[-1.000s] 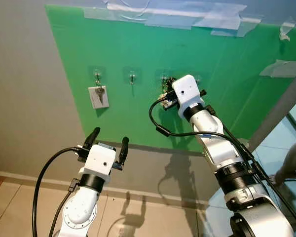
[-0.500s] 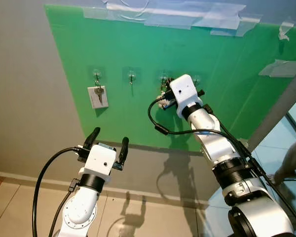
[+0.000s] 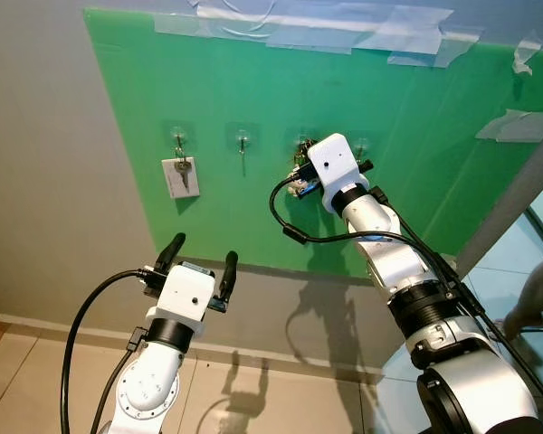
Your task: Hang keys on a hook
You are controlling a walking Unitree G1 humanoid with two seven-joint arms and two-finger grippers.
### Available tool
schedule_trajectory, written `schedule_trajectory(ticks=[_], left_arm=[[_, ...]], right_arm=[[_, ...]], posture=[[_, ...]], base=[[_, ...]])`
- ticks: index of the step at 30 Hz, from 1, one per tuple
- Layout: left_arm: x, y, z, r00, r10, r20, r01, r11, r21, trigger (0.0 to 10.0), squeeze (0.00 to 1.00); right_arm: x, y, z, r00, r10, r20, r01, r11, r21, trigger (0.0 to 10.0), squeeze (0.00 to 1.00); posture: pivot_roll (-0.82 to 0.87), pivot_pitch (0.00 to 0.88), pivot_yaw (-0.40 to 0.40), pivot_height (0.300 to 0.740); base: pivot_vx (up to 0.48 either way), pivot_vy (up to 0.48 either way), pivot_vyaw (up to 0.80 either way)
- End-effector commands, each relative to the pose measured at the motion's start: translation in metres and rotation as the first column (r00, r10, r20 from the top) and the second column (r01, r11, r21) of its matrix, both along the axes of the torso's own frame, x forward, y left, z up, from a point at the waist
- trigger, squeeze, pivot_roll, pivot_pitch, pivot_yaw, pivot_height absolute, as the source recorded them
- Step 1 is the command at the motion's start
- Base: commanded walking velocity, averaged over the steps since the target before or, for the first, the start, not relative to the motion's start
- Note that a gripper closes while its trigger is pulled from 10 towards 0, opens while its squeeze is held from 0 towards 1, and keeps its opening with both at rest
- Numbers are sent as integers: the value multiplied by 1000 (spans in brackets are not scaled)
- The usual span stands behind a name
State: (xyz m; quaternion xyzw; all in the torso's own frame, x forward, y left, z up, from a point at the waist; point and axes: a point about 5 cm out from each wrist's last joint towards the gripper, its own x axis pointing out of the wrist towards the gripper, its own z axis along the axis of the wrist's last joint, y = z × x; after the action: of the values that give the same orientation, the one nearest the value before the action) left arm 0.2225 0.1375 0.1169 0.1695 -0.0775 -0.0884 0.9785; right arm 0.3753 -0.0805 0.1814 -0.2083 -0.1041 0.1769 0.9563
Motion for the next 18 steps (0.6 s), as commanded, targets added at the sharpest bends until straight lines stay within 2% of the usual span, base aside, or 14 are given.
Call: schedule_trajectory(ticks=[1,18], left_arm=[[0,-3,1,1000,-5,2,5,1000,4,10000,0],[-1,-3,2,1000,-2,-1,2,1000,3,10000,0]], right_arm=[[5,-4,7,1000,-19,18,19,1000,-8,10000,0],[8,-7,1,999,-40,8,40,999,-24,10000,0]], posture=[[-9,0,-77,740],[-7,0,-76,740]], base=[[0,0,0],[0,0,0]])
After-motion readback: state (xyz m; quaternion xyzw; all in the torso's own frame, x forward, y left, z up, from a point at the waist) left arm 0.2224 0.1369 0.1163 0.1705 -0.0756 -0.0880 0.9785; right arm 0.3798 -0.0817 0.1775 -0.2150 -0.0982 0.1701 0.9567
